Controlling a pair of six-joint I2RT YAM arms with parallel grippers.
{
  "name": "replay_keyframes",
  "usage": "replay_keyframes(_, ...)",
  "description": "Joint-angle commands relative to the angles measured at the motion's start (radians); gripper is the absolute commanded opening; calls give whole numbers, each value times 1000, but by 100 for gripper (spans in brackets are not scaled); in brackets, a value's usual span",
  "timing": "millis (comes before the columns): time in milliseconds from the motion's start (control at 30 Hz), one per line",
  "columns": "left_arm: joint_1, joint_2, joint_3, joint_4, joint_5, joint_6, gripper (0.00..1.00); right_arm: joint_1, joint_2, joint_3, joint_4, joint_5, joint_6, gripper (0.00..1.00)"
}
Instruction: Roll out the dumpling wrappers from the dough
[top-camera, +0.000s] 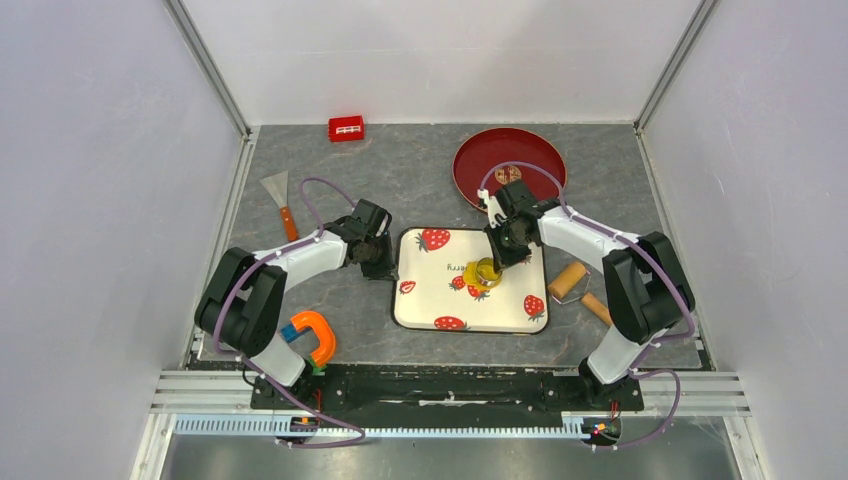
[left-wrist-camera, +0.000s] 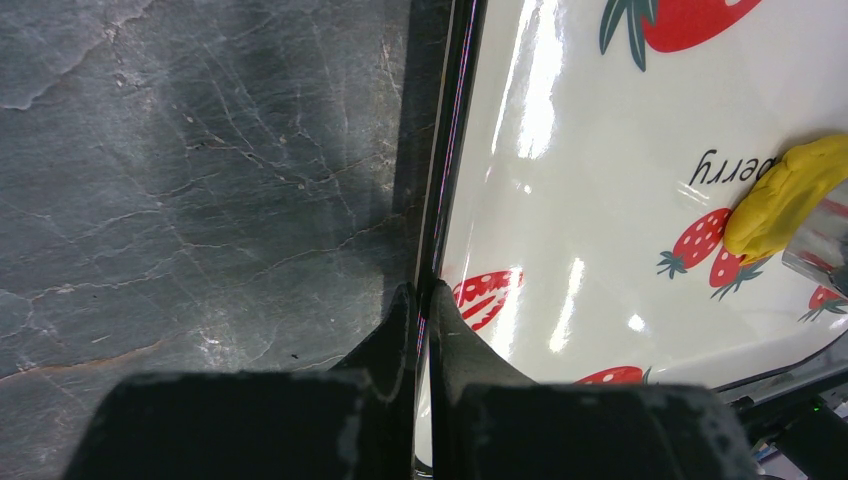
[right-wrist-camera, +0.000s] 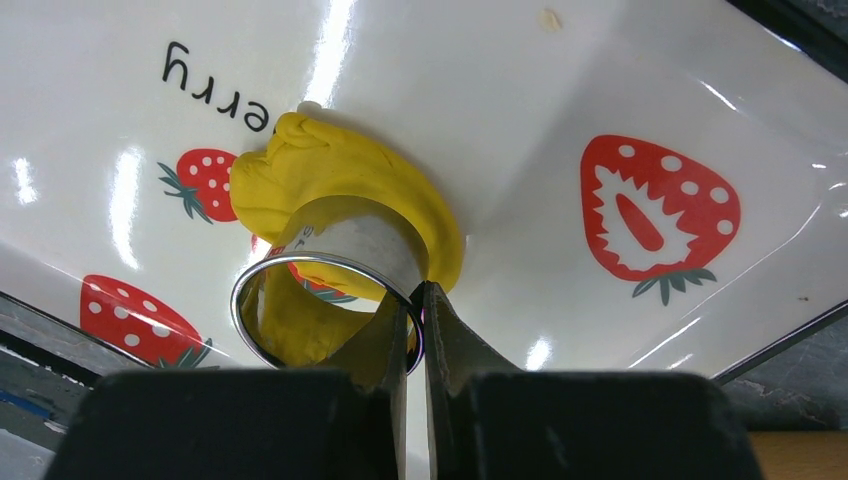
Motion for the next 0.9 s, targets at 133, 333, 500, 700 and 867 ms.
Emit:
replay_keyframes(133,-9,77,-60,-95,-48,-4,2,14,26,49,29,6,9,1)
replay_keyframes(333,-9,78,-58,-96,-48,-3,2,18,31,37,29,16,8,5)
replay_keyframes(500,-9,71,-57,-97,-51,-2,2,20,16,39,36,34,8,11)
replay_keyframes(700,-12,60,-56,-102,-54,4,3,21,13,48,41,30,9,26)
replay_keyframes(867,-16,54,-54,-109,-60,6,9,21,-3,50,44,33,11,33)
